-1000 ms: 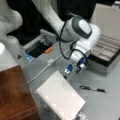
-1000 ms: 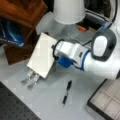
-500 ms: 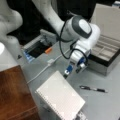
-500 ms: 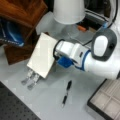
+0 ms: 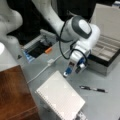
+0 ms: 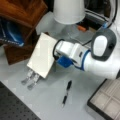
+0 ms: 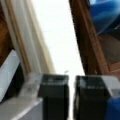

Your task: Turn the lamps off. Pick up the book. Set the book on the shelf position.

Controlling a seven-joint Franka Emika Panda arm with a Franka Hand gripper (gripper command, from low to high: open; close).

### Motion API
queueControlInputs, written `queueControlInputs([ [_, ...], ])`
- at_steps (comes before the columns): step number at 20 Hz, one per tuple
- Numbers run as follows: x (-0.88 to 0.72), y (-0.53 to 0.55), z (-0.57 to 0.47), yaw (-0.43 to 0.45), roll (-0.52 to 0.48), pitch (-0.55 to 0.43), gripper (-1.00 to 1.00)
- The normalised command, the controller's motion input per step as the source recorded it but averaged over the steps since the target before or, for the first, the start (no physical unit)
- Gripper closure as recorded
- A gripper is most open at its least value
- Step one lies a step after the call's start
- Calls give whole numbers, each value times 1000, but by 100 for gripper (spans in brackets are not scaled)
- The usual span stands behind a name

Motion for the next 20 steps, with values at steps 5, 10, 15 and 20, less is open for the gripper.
queueControlInputs([
  [5,-93,-100,31,47,-55,-21,-100],
  [10,-134,-71,56,32,-41,-9,-100],
  [15,-185,-79,59,28,-37,3,-100],
  [20,-179,-95,29,35,-30,8,-100],
])
